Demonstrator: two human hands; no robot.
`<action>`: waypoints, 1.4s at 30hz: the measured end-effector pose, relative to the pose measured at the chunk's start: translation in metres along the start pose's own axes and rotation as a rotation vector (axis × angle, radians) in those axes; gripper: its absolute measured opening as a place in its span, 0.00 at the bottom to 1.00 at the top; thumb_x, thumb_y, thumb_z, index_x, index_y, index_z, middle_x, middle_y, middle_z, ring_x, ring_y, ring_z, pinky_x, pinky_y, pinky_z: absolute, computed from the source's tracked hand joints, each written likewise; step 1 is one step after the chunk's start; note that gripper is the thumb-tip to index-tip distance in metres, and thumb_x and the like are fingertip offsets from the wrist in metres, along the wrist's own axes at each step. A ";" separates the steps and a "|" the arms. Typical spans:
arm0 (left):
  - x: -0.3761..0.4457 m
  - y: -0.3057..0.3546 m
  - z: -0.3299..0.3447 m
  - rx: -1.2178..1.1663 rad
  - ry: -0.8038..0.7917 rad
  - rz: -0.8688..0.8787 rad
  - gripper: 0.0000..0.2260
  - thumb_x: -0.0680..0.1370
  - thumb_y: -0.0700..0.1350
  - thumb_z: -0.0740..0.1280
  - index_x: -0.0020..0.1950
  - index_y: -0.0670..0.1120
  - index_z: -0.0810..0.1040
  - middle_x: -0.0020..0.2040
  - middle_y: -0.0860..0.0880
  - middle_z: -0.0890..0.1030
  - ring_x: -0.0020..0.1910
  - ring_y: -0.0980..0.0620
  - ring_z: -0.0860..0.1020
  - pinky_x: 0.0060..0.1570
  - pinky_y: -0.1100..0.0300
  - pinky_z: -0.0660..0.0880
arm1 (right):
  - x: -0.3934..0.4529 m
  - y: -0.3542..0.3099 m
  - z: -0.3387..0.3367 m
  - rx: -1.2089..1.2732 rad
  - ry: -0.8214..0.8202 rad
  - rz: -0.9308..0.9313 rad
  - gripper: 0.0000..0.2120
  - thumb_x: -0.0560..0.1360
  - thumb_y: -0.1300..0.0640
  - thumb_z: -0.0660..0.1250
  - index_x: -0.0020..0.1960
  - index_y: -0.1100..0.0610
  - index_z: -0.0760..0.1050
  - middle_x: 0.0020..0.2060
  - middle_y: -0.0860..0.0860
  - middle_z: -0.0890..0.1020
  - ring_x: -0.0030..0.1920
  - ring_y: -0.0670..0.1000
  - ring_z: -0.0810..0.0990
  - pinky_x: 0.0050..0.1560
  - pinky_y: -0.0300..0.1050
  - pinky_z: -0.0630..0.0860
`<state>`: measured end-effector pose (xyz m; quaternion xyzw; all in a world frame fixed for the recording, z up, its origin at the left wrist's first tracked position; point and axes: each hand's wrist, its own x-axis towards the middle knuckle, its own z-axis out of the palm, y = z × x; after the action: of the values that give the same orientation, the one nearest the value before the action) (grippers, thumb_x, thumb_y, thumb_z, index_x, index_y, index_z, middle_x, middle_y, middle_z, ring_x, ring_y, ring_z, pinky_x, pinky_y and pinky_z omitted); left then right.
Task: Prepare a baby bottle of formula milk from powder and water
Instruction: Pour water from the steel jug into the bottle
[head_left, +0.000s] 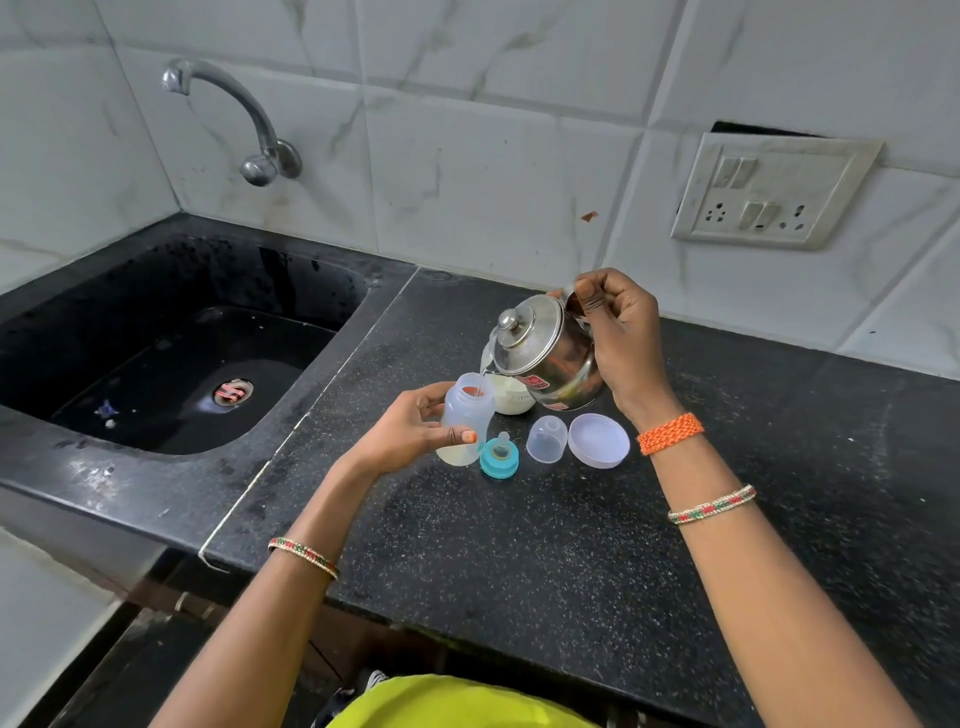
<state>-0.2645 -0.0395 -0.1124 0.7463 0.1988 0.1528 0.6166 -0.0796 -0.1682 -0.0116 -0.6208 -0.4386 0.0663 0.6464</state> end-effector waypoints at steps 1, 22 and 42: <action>0.001 0.000 0.000 0.003 -0.009 -0.002 0.28 0.63 0.51 0.75 0.61 0.51 0.74 0.57 0.57 0.80 0.55 0.61 0.80 0.54 0.68 0.76 | 0.000 0.000 0.000 -0.005 0.003 0.001 0.07 0.79 0.57 0.64 0.43 0.49 0.76 0.43 0.57 0.83 0.48 0.56 0.82 0.52 0.49 0.79; 0.012 -0.026 -0.010 -0.080 -0.041 -0.059 0.26 0.72 0.33 0.71 0.67 0.45 0.70 0.59 0.54 0.79 0.56 0.63 0.79 0.56 0.68 0.75 | 0.011 0.001 0.007 -0.039 -0.021 0.011 0.06 0.79 0.55 0.63 0.44 0.51 0.77 0.43 0.55 0.84 0.49 0.56 0.83 0.54 0.50 0.79; 0.009 -0.034 -0.008 -0.171 -0.026 -0.069 0.27 0.70 0.34 0.72 0.66 0.46 0.70 0.58 0.55 0.80 0.57 0.59 0.80 0.55 0.66 0.76 | 0.010 0.001 0.012 -0.037 -0.041 -0.001 0.07 0.79 0.55 0.63 0.43 0.48 0.76 0.45 0.59 0.83 0.50 0.59 0.82 0.56 0.55 0.78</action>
<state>-0.2638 -0.0224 -0.1448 0.6854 0.2025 0.1382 0.6856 -0.0808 -0.1524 -0.0095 -0.6310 -0.4531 0.0704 0.6257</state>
